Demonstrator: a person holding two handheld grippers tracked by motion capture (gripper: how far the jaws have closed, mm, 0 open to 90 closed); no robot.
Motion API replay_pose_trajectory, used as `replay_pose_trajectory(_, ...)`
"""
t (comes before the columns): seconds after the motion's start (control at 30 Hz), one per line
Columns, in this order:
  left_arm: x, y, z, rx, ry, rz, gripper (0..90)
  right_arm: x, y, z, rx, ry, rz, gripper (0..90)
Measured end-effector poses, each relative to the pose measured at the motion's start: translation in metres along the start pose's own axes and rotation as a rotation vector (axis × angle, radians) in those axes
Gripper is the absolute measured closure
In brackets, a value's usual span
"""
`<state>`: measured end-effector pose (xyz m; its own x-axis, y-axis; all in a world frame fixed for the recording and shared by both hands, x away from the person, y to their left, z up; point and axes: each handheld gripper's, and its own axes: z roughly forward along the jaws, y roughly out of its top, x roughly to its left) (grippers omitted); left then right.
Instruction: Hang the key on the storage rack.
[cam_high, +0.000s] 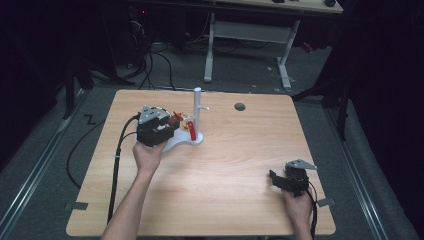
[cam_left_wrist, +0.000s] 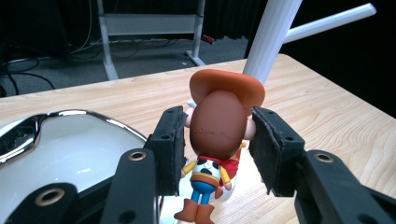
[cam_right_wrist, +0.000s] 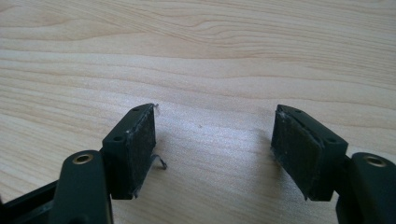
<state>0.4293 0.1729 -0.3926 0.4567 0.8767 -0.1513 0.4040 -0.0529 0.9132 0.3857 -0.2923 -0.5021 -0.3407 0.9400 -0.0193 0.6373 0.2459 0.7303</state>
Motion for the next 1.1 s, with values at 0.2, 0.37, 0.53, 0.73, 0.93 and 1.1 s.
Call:
replay_pose_trajectory(0.2, -0.003, -0.005, 0.002, 0.018, 0.015, 0.024, 55.9, 0.0, 0.0, 0.0, 0.0, 0.0, 0.0, 31.2)
replay_pose_trajectory(0.37, -0.003, -0.009, 0.004, 0.024, 0.02, 0.018, 55.9, 0.0, 0.0, 0.0, 0.0, 0.0, -0.001, 31.2)
replay_pose_trajectory(0.53, -0.003, -0.014, 0.006, 0.033, 0.024, 0.015, 55.9, 0.0, 0.0, 0.0, 0.0, 0.0, -0.001, 31.2)
replay_pose_trajectory(0.73, -0.007, -0.019, 0.011, 0.051, 0.025, 0.028, 55.8, 0.0, 0.0, 0.0, 0.0, 0.0, -0.001, 31.2)
replay_pose_trajectory(0.93, -0.01, -0.024, 0.018, 0.06, 0.022, 0.021, 55.8, 0.0, 0.0, 0.0, 0.0, 0.0, -0.002, 31.2)
replay_pose_trajectory(1.1, -0.013, -0.028, 0.023, 0.066, 0.019, 0.019, 55.8, 0.0, 0.0, 0.0, 0.0, 0.0, -0.002, 31.2)
